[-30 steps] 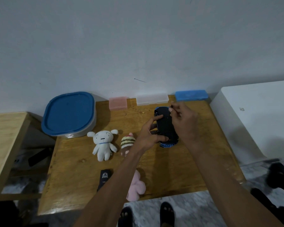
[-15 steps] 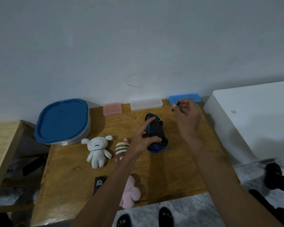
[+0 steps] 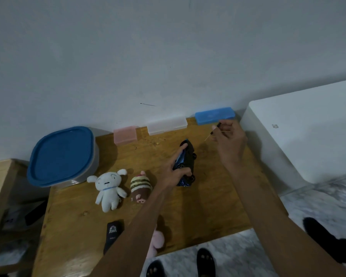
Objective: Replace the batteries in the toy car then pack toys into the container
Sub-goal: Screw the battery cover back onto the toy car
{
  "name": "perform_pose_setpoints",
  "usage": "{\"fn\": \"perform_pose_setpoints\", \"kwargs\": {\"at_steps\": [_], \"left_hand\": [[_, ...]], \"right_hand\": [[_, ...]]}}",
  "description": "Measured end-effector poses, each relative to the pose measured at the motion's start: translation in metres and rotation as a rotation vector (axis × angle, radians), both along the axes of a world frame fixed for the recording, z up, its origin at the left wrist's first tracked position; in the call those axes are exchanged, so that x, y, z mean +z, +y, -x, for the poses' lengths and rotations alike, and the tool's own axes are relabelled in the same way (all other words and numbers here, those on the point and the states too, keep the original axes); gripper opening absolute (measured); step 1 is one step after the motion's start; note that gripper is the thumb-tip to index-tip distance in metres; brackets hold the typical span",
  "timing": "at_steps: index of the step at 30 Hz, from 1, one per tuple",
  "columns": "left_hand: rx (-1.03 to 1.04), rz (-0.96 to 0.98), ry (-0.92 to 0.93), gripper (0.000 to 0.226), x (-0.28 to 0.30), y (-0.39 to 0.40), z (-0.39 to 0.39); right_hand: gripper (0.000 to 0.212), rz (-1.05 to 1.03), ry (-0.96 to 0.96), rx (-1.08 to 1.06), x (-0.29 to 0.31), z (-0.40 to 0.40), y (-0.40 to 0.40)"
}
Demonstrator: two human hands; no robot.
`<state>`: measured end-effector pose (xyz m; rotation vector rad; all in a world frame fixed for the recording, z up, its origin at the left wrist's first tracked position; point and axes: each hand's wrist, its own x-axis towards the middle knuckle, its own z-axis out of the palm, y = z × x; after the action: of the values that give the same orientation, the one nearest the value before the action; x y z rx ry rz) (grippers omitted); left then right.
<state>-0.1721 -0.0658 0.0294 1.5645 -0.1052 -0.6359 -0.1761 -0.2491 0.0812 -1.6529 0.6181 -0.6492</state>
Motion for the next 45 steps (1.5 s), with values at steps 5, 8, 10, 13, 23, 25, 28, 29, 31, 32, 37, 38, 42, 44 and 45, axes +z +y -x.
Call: {"fn": "perform_pose_setpoints", "kwargs": {"at_steps": [5,8,10,13,23,25,28,29,31,32,37,38,42,44,45], "left_hand": [[0.034,0.0,0.072,0.082,-0.009,-0.015,0.004],[0.084,-0.014,0.115,0.065,-0.016,-0.024,0.004],[0.086,-0.065,0.106,0.055,-0.02,-0.029,0.005],[0.07,-0.196,-0.039,0.059,-0.029,-0.037,0.007],[0.062,-0.995,-0.235,0.084,-0.057,-0.069,0.015],[0.034,-1.078,-0.251,0.084,-0.06,-0.074,0.018],[-0.001,-1.16,-0.278,0.081,-0.062,-0.084,0.022],[-0.018,-1.175,-0.282,0.08,-0.062,-0.087,0.023],[-0.045,-1.179,-0.271,0.081,-0.062,-0.091,0.024],[-0.051,-1.173,-0.262,0.084,-0.063,-0.092,0.023],[-0.013,-1.083,-0.218,0.102,-0.056,-0.088,0.022],[0.009,-1.053,-0.231,0.102,-0.052,-0.085,0.021],[0.199,-0.896,-0.328,0.094,-0.03,-0.052,0.008],[0.316,-0.869,-0.358,0.084,-0.024,-0.025,-0.008],[0.372,-0.849,-0.368,0.079,-0.023,-0.009,-0.018]], "right_hand": [[0.015,-0.006,0.02,-0.013,-0.008,0.006,-0.012],[0.016,-0.044,0.026,-0.005,-0.009,0.009,-0.019],[0.015,-0.064,0.038,0.016,-0.011,0.01,-0.023],[0.014,-0.1,0.054,0.057,-0.014,0.009,-0.028],[0.017,-0.148,0.12,0.16,-0.027,0.011,-0.043],[0.016,-0.169,0.125,0.189,-0.03,0.014,-0.048],[0.016,-0.197,0.131,0.234,-0.034,0.017,-0.055],[0.017,-0.197,0.144,0.242,-0.035,0.017,-0.057],[0.016,-0.184,0.176,0.256,-0.035,0.019,-0.059],[0.016,-0.18,0.189,0.264,-0.035,0.019,-0.06],[0.008,-0.195,0.241,0.294,-0.032,0.015,-0.056],[0.006,-0.201,0.246,0.31,-0.029,0.012,-0.053],[0.026,-0.124,0.326,0.428,-0.017,-0.011,-0.023],[0.039,-0.04,0.338,0.488,-0.017,-0.025,-0.002],[0.038,0.019,0.346,0.515,-0.019,-0.033,0.009]]}}
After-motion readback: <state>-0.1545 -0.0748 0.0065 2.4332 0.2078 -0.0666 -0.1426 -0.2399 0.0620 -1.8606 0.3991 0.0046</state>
